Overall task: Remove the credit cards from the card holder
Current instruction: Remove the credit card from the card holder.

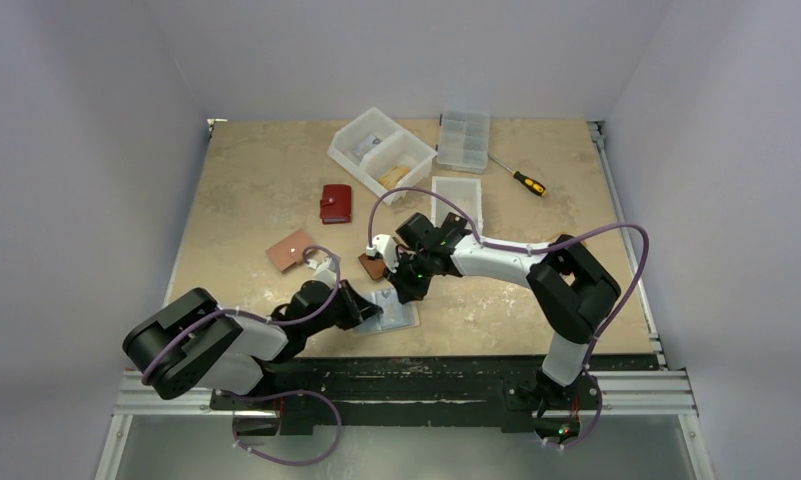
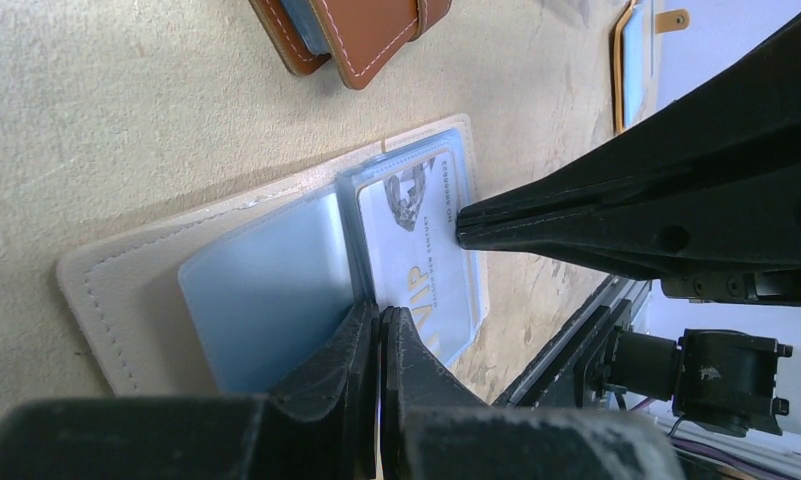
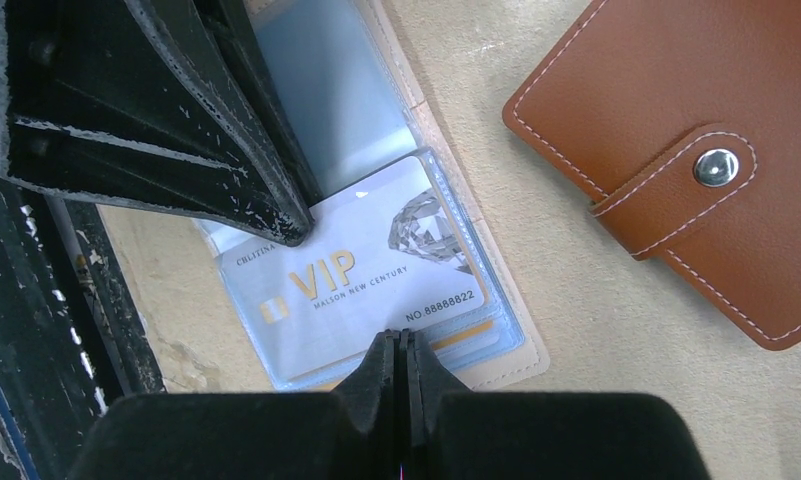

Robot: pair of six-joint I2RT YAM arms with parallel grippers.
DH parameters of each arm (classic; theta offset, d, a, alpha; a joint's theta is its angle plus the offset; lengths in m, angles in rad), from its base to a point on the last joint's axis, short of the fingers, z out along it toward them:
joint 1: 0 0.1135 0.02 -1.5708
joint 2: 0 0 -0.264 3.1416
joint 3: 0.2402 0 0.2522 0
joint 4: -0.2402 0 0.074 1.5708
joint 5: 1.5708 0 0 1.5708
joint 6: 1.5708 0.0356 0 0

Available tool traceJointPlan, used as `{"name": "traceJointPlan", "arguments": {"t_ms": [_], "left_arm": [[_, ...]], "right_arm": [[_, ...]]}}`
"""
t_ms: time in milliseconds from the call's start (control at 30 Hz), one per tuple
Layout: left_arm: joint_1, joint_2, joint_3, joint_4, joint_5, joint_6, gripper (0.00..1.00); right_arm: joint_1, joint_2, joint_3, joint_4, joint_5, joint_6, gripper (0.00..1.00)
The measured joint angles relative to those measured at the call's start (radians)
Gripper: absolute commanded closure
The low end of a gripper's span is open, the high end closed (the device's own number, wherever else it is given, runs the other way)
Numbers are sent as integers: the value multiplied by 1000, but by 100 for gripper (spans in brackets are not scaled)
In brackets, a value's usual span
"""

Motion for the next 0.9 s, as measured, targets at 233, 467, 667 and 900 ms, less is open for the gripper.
{"name": "traceJointPlan", "arguments": {"t_ms": [233,467,667,900], "left_arm": [[0,-83,-25,-41,-3,37,100],[-1,-254,-35,-164,-4,112,100],[-2,-337,-30,-280,1,182,100],[-3,-348,-1,-339,31,252,100]], "right_arm": [[4,0,0,2,-10,1,73],[5,0,2,-11,-72,-23,45],[-34,-23,5,-66,-152,-92,34],[-113,-93,6,-129,-274,-221,25]]}}
